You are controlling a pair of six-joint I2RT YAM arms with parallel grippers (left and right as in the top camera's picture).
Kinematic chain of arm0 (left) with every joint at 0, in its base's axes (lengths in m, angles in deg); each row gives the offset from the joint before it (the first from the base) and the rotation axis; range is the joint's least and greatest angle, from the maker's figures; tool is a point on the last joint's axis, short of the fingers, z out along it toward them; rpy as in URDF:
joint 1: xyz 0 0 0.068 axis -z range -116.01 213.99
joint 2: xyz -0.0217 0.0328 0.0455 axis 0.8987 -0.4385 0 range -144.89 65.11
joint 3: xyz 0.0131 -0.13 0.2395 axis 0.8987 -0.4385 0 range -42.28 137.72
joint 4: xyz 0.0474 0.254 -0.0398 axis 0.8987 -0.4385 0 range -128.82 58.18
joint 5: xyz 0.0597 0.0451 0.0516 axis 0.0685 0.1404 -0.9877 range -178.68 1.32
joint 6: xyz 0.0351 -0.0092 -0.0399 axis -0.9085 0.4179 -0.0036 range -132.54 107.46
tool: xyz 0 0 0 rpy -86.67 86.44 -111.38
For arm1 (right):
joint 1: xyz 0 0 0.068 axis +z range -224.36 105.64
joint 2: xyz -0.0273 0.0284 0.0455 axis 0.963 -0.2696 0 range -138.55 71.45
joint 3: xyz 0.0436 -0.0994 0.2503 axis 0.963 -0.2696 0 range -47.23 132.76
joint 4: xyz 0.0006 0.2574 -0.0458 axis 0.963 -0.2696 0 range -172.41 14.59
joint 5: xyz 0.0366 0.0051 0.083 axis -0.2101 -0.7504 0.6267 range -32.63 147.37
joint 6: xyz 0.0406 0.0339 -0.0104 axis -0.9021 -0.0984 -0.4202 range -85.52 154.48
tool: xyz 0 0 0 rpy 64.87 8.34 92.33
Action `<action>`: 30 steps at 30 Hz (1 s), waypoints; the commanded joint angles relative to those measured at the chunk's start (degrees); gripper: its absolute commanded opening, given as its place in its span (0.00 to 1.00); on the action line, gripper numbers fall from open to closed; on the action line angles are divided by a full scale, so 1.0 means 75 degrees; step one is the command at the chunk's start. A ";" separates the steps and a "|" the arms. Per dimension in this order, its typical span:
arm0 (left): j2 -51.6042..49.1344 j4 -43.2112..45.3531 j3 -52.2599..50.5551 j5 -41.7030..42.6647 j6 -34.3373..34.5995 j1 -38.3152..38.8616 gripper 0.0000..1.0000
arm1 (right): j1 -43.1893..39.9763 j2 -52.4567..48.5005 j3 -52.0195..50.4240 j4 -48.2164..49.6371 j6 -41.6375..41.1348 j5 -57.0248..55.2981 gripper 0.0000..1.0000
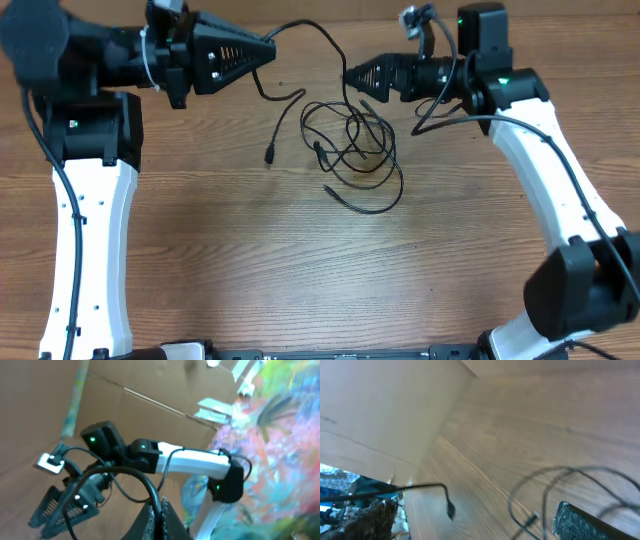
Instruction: Untangle cables
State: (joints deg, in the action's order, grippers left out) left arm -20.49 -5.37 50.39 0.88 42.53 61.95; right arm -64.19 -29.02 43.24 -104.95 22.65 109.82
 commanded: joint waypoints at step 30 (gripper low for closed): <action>0.0181 0.2906 0.0131 0.0125 0.3806 -0.0073 0.04 | 0.0341 0.1008 0.0105 0.5056 -0.1888 0.4022 1.00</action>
State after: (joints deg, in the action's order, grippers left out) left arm -20.01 16.05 50.45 0.82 70.31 61.95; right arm -62.99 -23.31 43.24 -67.75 10.63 137.05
